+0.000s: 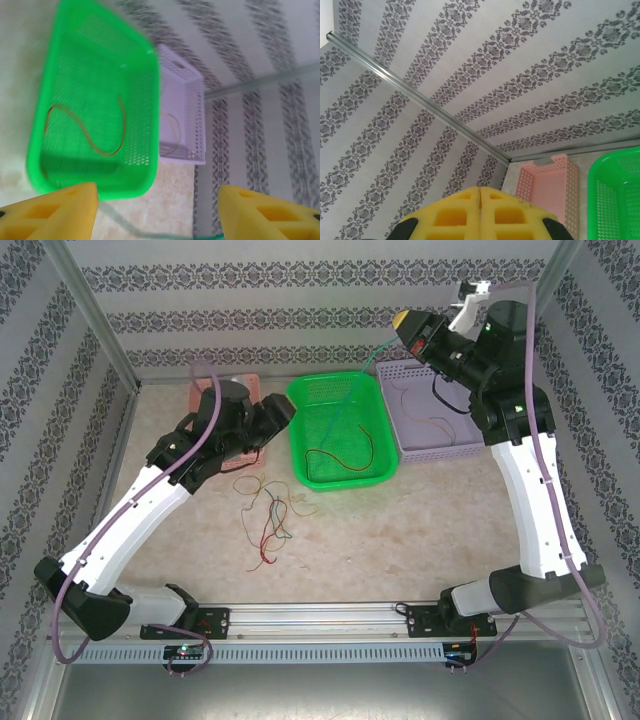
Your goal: Untangle the cables
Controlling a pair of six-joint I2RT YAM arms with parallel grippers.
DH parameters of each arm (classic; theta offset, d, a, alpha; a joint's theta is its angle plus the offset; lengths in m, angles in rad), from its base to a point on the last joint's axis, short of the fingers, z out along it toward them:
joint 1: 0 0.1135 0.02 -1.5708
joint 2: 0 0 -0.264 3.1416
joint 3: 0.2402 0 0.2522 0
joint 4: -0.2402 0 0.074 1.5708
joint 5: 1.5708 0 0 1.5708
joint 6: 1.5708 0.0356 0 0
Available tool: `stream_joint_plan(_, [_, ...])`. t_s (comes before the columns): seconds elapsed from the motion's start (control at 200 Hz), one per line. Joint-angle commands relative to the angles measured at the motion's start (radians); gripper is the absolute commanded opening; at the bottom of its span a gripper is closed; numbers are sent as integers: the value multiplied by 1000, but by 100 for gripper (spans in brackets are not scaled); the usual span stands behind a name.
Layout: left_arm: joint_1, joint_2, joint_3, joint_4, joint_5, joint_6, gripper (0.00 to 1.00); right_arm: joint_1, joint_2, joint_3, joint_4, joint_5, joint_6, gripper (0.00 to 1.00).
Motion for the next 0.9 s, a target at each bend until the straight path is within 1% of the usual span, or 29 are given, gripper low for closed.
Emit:
stream_joint_plan(0.0, [-8, -47, 17, 114, 85, 454, 65, 45, 44, 81, -20, -7, -2, 0])
stream_joint_plan(0.08, [-8, -93, -42, 170, 148, 630, 66, 84, 83, 134, -49, -3, -14, 0])
stream_joint_plan(0.2, [-12, -134, -105, 207, 250, 784, 67, 127, 132, 199, -92, -1, -8, 0])
stream_joint_plan(0.28, [-27, -156, -165, 244, 272, 874, 68, 151, 148, 219, -110, 2, -7, 0])
stream_joint_plan(0.4, [-60, -169, -237, 324, 243, 1015, 69, 177, 157, 232, -136, 9, -5, 0])
stream_joint_plan(0.485, [-66, -167, -291, 404, 246, 1075, 71, 192, 160, 230, -149, 10, -9, 0])
stream_joint_plan(0.545, [-71, -158, -320, 455, 242, 1091, 72, 203, 162, 226, -150, 9, -7, 0])
stream_joint_plan(0.699, [-83, -119, -328, 487, 239, 1107, 72, 227, 169, 227, -136, 6, 10, 0])
stream_joint_plan(0.749, [-83, -111, -329, 491, 238, 1104, 69, 234, 170, 227, -130, 9, 18, 0])
stream_joint_plan(0.799, [-83, -102, -327, 487, 234, 1101, 61, 235, 170, 226, -127, 9, 23, 0])
stream_joint_plan(0.824, [-84, -100, -325, 483, 226, 1096, 55, 237, 169, 225, -125, 11, 25, 0])
stream_joint_plan(0.894, [-83, -98, -325, 474, 202, 1083, 28, 237, 164, 223, -127, 21, 25, 0])
